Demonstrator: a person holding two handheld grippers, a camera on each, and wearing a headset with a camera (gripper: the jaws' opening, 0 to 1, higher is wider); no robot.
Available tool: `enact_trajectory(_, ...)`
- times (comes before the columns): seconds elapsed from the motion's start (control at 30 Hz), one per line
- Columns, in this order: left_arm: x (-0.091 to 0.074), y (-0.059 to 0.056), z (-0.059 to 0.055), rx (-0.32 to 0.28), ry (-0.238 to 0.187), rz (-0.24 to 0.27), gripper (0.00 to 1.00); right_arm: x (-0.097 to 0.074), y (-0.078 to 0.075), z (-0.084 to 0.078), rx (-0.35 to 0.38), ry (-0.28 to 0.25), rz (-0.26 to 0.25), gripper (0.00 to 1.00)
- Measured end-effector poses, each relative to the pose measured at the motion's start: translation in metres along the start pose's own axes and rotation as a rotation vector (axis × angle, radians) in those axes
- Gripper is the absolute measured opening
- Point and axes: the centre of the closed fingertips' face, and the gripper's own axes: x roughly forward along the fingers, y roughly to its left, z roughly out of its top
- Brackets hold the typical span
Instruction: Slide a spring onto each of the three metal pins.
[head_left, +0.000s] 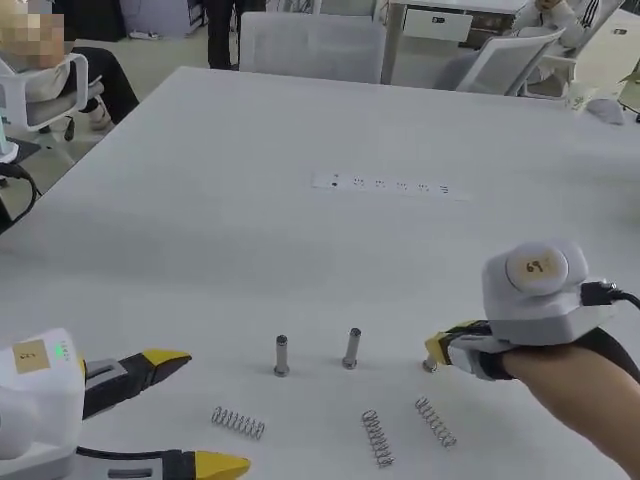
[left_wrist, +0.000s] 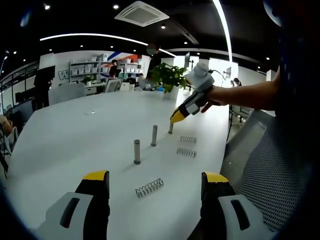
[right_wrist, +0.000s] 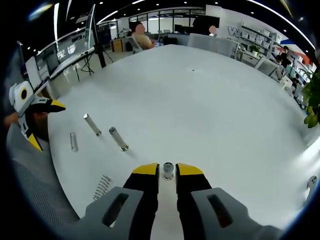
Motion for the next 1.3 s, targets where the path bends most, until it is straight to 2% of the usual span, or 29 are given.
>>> enact_trajectory(0.2,0.000,0.000,0.000,-0.001,-0.002,0.000,0.72,-0.002,0.001,-0.001,-0.005,-0.003,0.004,0.14)
enact_trajectory(0.7,0.001,0.000,0.000,0.001,-0.001,-0.003,0.72,-0.012,0.001,-0.006,0.003,0.007,0.001,0.15)
enact_trajectory(1.03,0.001,-0.001,0.000,0.001,-0.001,-0.005,0.72,-0.016,0.011,-0.021,0.011,0.054,0.027,0.14)
enact_trajectory(1.3,0.001,-0.001,0.001,0.001,-0.005,-0.006,0.72,-0.015,0.030,-0.034,0.012,0.125,0.075,0.11)
